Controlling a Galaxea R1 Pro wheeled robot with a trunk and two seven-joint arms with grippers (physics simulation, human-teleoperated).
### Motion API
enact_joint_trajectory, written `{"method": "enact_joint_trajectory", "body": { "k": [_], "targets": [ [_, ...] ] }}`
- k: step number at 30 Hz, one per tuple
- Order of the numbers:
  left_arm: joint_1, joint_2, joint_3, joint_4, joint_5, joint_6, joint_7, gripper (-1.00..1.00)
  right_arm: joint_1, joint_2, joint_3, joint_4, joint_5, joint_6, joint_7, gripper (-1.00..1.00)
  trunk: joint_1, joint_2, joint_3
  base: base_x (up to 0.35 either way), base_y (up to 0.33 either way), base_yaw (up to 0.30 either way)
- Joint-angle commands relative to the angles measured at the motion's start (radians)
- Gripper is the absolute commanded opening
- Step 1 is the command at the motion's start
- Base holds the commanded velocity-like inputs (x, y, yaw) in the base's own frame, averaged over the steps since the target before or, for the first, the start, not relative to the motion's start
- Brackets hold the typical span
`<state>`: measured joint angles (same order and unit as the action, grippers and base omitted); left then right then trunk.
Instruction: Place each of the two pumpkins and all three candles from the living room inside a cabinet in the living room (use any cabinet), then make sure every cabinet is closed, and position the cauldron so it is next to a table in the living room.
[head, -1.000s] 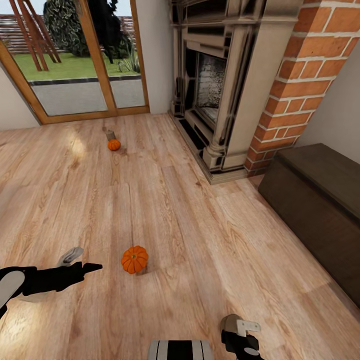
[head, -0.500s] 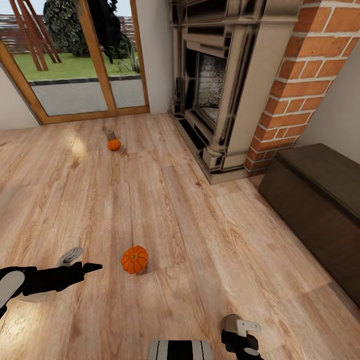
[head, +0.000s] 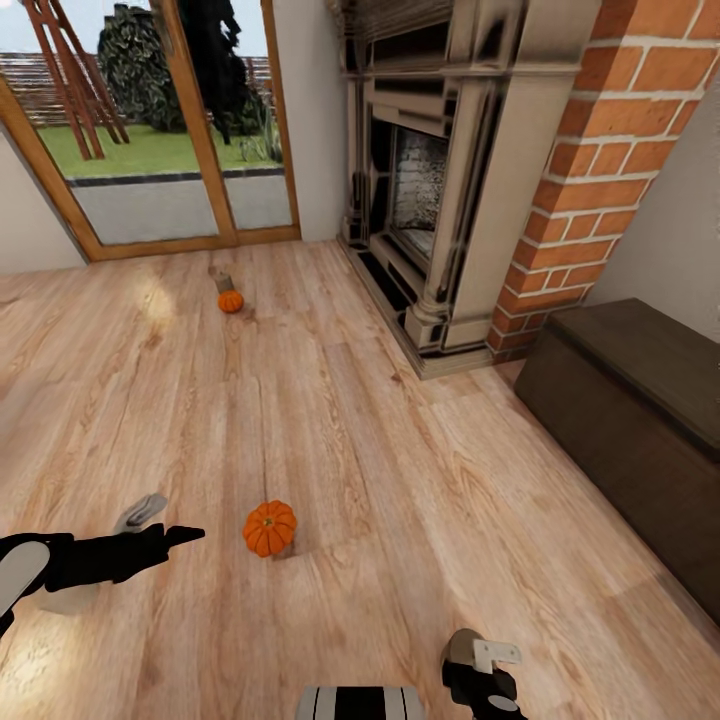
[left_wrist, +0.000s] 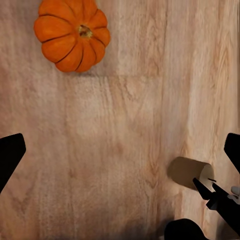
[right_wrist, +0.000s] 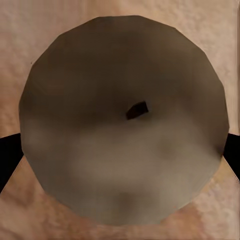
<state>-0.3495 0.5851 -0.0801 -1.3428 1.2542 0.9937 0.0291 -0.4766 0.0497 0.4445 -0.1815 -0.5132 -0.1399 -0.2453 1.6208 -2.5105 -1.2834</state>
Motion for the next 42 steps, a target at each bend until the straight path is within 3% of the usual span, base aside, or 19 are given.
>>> {"method": "enact_joint_trajectory", "body": {
  "k": [1, 25, 28, 30, 35, 42],
  "targets": [
    [0.000, 0.001, -0.001, 0.000, 0.004, 0.002, 0.003, 1.00, -0.001, 0.000, 0.008, 0.001, -0.011, -0.004, -0.004, -1.00, -0.001, 0.000, 0.003, 0.000, 0.000, 0.000],
    [-0.001, 0.001, 0.001, 0.001, 0.002, 0.000, 0.005, 1.00, -0.001, -0.001, 0.008, -0.009, -0.011, -0.004, 0.006, -1.00, -0.011, 0.006, 0.096, 0.000, 0.000, 0.000],
    [-0.001, 0.001, 0.002, 0.001, 0.002, 0.000, 0.005, 1.00, -0.001, -0.001, 0.007, -0.057, -0.012, 0.006, 0.003, -1.00, -0.013, 0.006, 0.108, 0.000, 0.000, 0.000],
    [-0.001, 0.001, 0.002, 0.002, 0.001, 0.000, 0.005, 1.00, -0.001, -0.002, 0.006, -0.125, -0.013, 0.050, -0.004, -1.00, -0.014, 0.007, 0.115, 0.000, 0.000, 0.000],
    [-0.001, 0.002, 0.003, 0.002, 0.000, 0.001, 0.005, 1.00, -0.007, 0.000, -0.003, -0.259, -0.027, 0.272, -0.060, -1.00, -0.016, 0.008, 0.135, 0.000, 0.000, 0.000],
    [-0.002, 0.007, 0.031, 0.011, -0.003, 0.001, 0.007, 1.00, -0.045, 0.001, -0.007, -0.295, -0.034, 0.398, -0.095, -1.00, -0.019, 0.010, 0.162, 0.000, 0.000, 0.000]
  ]
}}
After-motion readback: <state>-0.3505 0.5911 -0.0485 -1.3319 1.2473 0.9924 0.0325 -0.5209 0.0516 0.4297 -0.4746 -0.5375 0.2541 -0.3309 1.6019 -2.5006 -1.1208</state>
